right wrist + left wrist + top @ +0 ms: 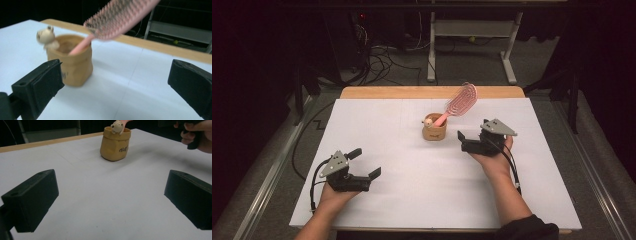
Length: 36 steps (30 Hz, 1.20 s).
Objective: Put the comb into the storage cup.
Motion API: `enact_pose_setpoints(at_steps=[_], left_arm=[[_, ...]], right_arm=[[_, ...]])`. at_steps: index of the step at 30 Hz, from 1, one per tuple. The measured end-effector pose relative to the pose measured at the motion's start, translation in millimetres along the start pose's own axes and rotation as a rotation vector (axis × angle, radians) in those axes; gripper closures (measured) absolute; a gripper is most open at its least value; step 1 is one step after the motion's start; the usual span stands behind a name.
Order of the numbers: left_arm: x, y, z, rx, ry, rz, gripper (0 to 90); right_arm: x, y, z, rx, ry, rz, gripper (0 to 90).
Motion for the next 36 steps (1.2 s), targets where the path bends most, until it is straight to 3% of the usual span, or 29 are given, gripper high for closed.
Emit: enact_pose_setpoints(at_steps=[1,14,20,24,29,36], left_arm=[[0.4,-0.8,-0.4,-0.005,-0.005,0.0,0.0],[4.9,-5.6,-0.5,-0.011,-0.017,-0.019,0.0],[1.1,-10.5,1.4,-0.013,-0.031,-0.017,0.0],[1.0,-9.5,3.7,-0.003,-0.022,-0.02,0.0],[4.0,-8.4,6.1,0.005,-0.032,-0.032,0.0],[1.6,-7.2,7.7,0.016,-0.005,-0.035,0.0]], right_arm=[[1.3,-8.7,10.8,0.0,0.007,-0.001,0.4],[-1.1,-86.1,63.3,-0.042,0.007,0.018,0.4],[-2.0,-115.0,71.1,-0.078,0.021,0.035,0.4],[2.0,-123.7,72.0,-0.099,0.011,0.025,0.4],[0.6,-119.5,72.6,-0.096,0.017,0.026,0.4],[-1.9,-124.1,73.0,-0.103,0.041,0.048,0.4]])
Point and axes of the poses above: each handheld gripper's, and its own axes: y roughly forward along the jaws, z roughly out of its underside, x roughly to its left, the point moved 1 cm from there along y, roughly forward along the jaws, and after that the axes turned 15 degrees about -y, right-handed, at the moved point
